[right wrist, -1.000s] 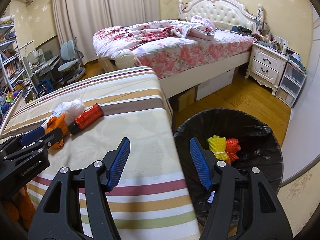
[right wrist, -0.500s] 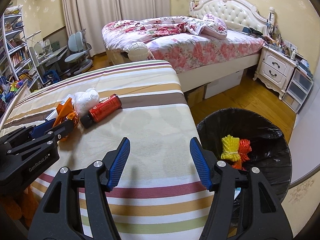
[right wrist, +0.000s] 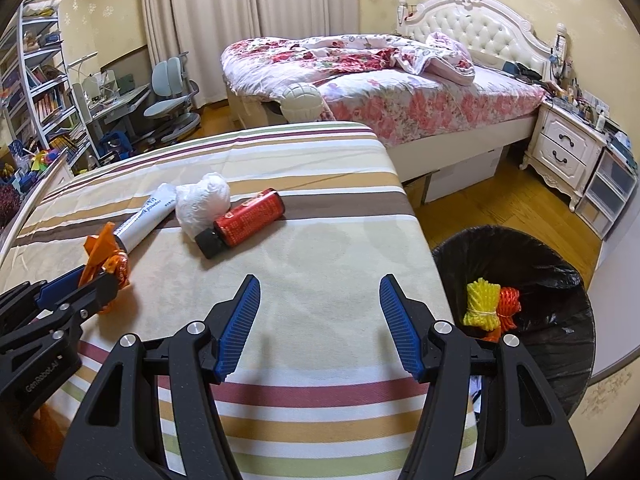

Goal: Collect trash
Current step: 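Grasp the orange plastic bag with the left gripper, then grasp the red spray can with the right gripper while the left gripper holds the bag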

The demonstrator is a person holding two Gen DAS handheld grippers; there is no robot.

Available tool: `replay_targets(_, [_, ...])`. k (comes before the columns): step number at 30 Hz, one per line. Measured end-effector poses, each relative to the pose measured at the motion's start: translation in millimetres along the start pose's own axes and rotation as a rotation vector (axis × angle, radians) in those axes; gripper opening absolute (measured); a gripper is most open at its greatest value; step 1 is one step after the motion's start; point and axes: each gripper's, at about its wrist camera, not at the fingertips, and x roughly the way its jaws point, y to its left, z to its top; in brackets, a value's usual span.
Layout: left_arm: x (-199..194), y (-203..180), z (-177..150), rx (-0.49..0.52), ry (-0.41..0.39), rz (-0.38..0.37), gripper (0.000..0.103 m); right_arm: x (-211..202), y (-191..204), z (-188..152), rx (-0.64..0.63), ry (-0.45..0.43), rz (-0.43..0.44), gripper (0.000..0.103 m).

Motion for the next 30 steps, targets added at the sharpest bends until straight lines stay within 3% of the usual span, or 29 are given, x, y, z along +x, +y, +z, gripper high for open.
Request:
replay_targets(17, [-3.9,78.1,-5.2,-0.12,0.001,0.109,0.039,19.8,34.7,25.0,-0.022,0.006,0.022,0.061])
replay_targets(30, [1.1,88.7,-6.8,-0.129,0.006,0.098,0.043,48.7,32.3,44.0,0.032,0.044,0.008,0.061])
